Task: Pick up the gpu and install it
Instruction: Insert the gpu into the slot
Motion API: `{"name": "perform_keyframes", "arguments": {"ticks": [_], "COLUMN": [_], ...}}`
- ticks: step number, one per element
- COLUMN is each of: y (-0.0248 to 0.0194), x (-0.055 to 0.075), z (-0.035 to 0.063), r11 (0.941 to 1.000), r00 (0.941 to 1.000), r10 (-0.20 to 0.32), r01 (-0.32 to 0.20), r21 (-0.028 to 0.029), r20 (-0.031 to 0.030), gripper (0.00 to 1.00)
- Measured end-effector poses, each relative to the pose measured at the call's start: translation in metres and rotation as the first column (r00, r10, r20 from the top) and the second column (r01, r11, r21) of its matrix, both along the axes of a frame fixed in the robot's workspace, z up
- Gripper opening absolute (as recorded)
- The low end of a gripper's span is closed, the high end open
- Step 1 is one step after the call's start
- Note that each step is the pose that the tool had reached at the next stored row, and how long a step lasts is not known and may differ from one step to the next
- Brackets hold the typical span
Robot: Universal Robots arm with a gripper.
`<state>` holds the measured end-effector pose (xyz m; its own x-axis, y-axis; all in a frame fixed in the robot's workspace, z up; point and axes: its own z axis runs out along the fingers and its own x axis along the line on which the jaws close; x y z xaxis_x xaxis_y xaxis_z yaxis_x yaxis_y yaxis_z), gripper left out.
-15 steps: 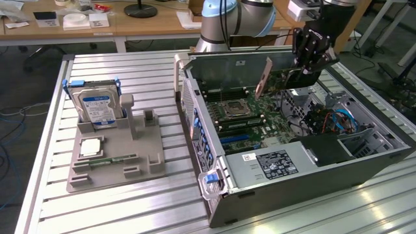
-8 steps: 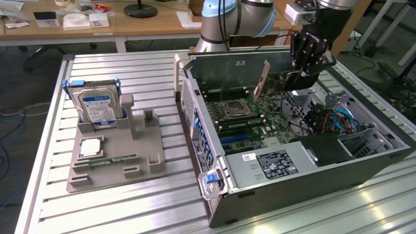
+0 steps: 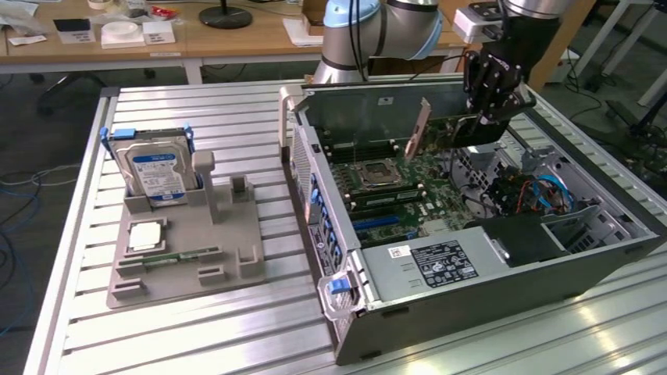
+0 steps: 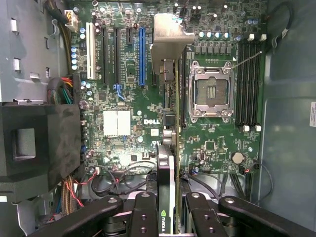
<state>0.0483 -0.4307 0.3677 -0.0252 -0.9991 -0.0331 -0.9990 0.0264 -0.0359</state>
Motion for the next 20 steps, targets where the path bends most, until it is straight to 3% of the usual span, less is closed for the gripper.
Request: {"name": "perform_keyframes", "arguments": {"ticks": [20], "y": [-0.0015], "x": [-0.011], "z": [-0.0001], "r11": [1.0], "r00": [1.0], "r10": [0.0], "r01": [0.0], "r21": [0.001], "r20": [0.0041], "gripper": [0.26]}}
